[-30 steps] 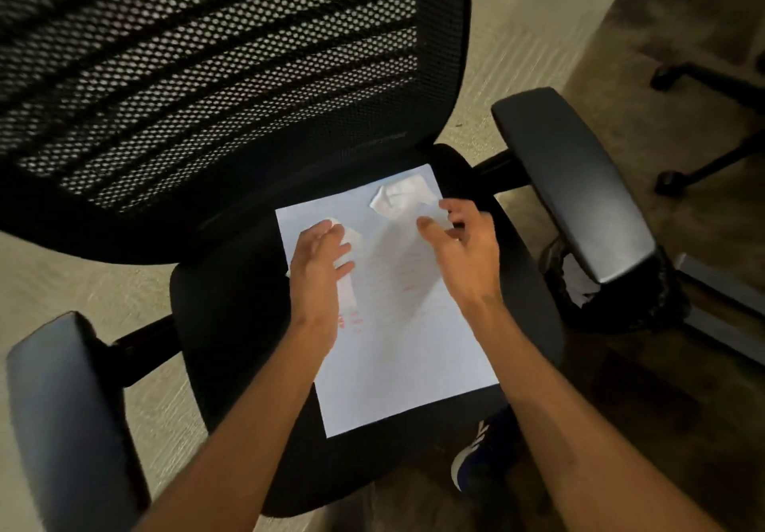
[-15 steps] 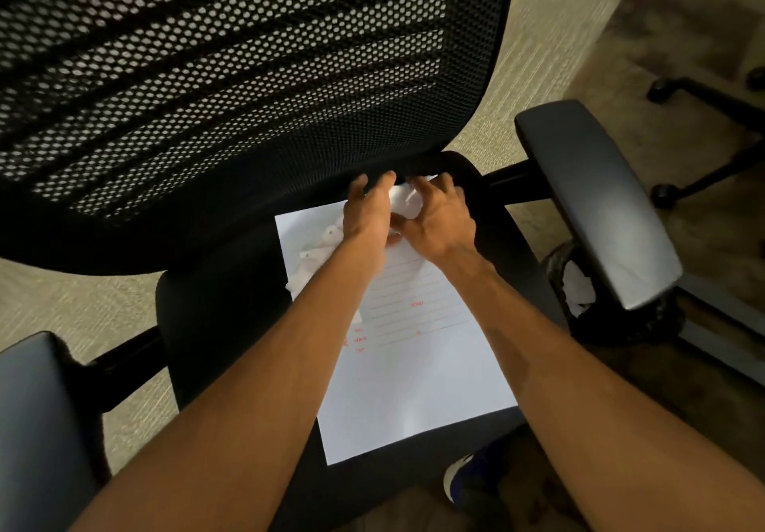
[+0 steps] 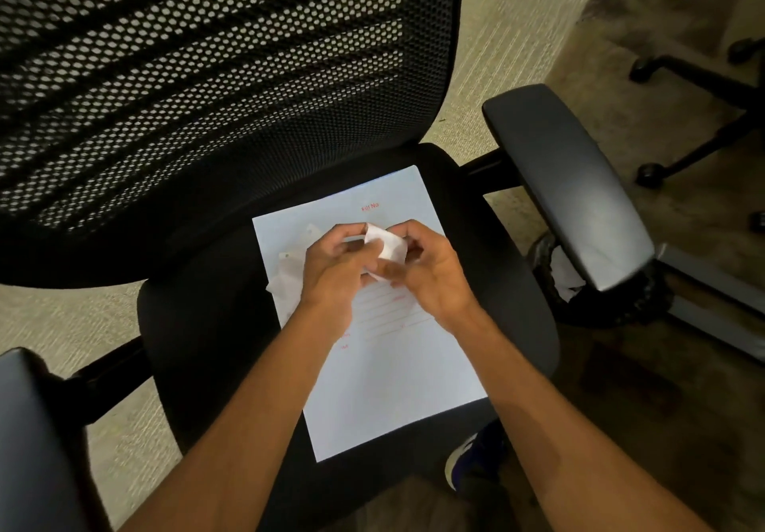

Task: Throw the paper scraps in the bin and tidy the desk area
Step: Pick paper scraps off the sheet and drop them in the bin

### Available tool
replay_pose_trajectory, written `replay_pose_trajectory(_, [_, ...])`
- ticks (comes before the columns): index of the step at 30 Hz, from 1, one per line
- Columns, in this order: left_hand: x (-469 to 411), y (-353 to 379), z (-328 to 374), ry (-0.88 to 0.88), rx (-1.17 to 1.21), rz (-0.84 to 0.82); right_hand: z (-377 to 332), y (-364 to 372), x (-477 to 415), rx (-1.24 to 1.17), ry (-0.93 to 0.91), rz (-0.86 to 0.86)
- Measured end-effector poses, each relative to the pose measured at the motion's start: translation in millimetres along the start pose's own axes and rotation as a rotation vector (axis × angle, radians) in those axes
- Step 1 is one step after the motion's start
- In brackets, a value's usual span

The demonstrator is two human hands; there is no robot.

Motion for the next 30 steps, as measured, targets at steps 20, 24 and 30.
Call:
replay_pose_trajectory(20, [83.0,207.3,-120.3,-0.114,-0.372,-0.387,61.3,-205.6,170.7,-0.449,0.123,0.503])
replay_pose_trajectory(24, [57.6,276.1,-143.2,-0.122,-0.430,-0.394,96.8,-258.1,161.8,-0.437,0.163,0.612])
replay_pose_trajectory(30, [-11.2,355.1,-178.7,-0.148,-0.499,-0.374,179.9,-313.0,125.5,-0.486,0.319,0.718])
Point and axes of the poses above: each hand's wrist, its own x-axis away from the middle knuckle, its own y-axis out of the palm, z = x × y, the point moved 5 cm from there along -x, towards the middle knuckle, and after that the axes turned 10 degrees about -y, right-handed, at the moved point
